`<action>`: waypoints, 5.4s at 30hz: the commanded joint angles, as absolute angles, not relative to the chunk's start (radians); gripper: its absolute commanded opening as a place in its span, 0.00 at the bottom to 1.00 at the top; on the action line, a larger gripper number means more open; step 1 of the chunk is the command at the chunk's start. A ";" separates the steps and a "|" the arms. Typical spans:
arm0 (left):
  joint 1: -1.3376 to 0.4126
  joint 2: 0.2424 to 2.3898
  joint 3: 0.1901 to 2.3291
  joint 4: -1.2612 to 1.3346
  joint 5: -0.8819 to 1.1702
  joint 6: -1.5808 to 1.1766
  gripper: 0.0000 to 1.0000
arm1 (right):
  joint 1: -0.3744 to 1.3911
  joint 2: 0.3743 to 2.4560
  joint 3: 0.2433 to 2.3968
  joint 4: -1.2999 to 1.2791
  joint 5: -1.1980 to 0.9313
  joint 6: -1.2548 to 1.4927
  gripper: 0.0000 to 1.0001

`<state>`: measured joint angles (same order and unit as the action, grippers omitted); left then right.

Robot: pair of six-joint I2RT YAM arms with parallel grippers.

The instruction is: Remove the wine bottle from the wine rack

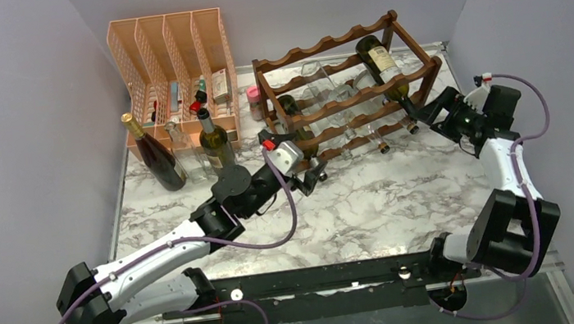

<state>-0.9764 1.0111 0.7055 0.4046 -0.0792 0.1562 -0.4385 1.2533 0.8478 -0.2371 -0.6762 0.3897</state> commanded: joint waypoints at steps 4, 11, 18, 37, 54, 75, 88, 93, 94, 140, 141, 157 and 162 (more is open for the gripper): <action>-1.002 1.050 0.685 0.500 0.020 0.162 0.92 | -0.445 1.413 0.888 -0.055 -0.885 0.397 0.88; -0.995 1.158 0.713 0.505 -0.015 0.210 0.77 | -0.445 1.492 0.945 -0.105 -0.945 0.345 0.76; -0.928 1.228 0.736 0.506 -0.023 0.209 0.74 | -0.445 1.547 0.956 -0.065 -0.977 0.315 0.71; -0.718 1.340 0.775 0.491 -0.070 0.180 0.84 | -0.439 1.652 0.951 0.184 -1.129 0.453 0.56; -0.762 1.264 0.756 0.480 0.000 0.193 0.99 | -0.384 1.686 0.941 0.235 -1.137 0.479 0.50; -0.803 1.244 0.735 0.486 -0.027 0.243 0.99 | -0.359 1.766 0.999 0.290 -1.131 0.522 0.52; -0.806 1.252 0.735 0.489 -0.040 0.237 0.99 | -0.353 1.733 0.973 0.342 -1.155 0.571 0.34; -0.808 1.248 0.732 0.490 -0.056 0.237 0.99 | -0.356 1.674 0.930 0.321 -1.138 0.528 0.23; -0.808 1.246 0.732 0.491 -0.057 0.238 0.99 | -0.358 1.657 0.917 0.320 -1.134 0.523 0.21; -0.880 1.144 0.723 0.494 -0.021 0.198 0.99 | -0.382 0.689 0.962 -1.005 -0.610 0.374 0.01; -0.883 1.145 0.723 0.494 -0.021 0.199 0.99 | -0.382 0.678 0.968 -1.026 -0.610 0.373 0.01; -0.910 1.119 0.702 0.493 -0.013 0.216 0.99 | -0.271 0.625 1.038 -1.228 -0.757 0.286 0.01; -0.913 1.111 0.688 0.491 0.001 0.217 0.99 | -0.204 0.645 0.969 -1.209 -0.775 0.285 0.01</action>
<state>-0.9054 1.1343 0.7124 0.4706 -0.0334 0.2138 -0.2382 0.6437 0.9936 -1.2842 -0.6567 0.3038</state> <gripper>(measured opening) 0.989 0.353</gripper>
